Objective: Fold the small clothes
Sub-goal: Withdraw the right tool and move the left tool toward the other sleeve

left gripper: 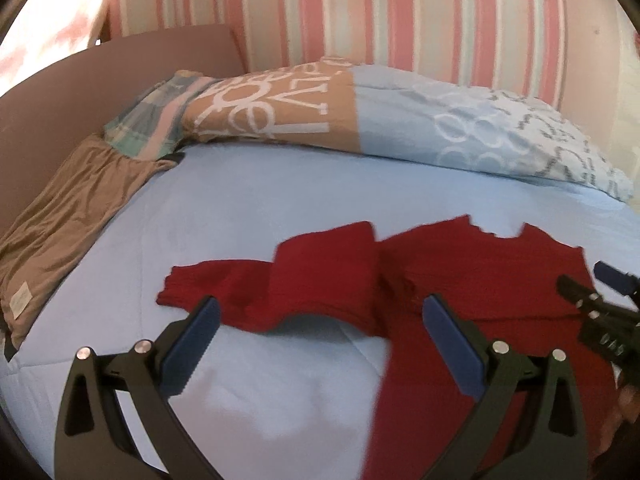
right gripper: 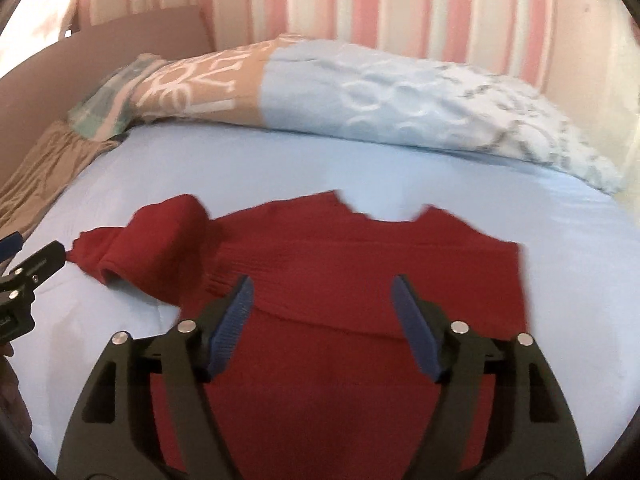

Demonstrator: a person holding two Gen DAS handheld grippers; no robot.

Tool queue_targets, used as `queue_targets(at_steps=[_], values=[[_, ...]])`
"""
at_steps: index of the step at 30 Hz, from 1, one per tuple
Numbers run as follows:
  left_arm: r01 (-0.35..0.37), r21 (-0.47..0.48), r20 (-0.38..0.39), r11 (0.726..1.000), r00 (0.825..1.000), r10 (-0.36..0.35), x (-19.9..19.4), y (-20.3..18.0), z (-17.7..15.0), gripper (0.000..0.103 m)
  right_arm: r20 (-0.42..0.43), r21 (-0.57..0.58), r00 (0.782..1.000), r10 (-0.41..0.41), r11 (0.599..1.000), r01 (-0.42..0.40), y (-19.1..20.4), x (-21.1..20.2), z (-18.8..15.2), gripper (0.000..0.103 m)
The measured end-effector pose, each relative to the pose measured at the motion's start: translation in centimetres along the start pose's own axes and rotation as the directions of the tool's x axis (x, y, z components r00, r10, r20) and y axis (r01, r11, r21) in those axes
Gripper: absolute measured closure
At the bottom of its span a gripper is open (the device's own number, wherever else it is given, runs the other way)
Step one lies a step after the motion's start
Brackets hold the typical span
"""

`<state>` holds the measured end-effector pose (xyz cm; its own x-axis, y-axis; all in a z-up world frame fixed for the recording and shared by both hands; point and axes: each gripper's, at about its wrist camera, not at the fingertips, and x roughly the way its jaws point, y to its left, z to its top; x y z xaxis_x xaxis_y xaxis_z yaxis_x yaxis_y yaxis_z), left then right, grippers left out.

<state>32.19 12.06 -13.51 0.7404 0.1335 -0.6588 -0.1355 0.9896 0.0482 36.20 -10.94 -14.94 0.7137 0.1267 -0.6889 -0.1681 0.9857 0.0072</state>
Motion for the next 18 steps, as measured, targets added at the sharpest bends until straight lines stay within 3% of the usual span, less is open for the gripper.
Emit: queue_targets(at_steps=[9,18], values=[[0.067,0.007,-0.019,0.998,0.998,-0.067,-5.4,0.7,-1.1,0.002,0.032,0.03,0.998,-0.058,0.998,0.057,-1.5,-9.7,-0.3,0.014],[0.051,-0.035,-0.041,0.998,0.998,-0.052,-7.6,5.6,-2.6,0.002,0.055,0.039,0.998,-0.03,0.999,0.028,-0.4,-14.5,-1.5,0.011]])
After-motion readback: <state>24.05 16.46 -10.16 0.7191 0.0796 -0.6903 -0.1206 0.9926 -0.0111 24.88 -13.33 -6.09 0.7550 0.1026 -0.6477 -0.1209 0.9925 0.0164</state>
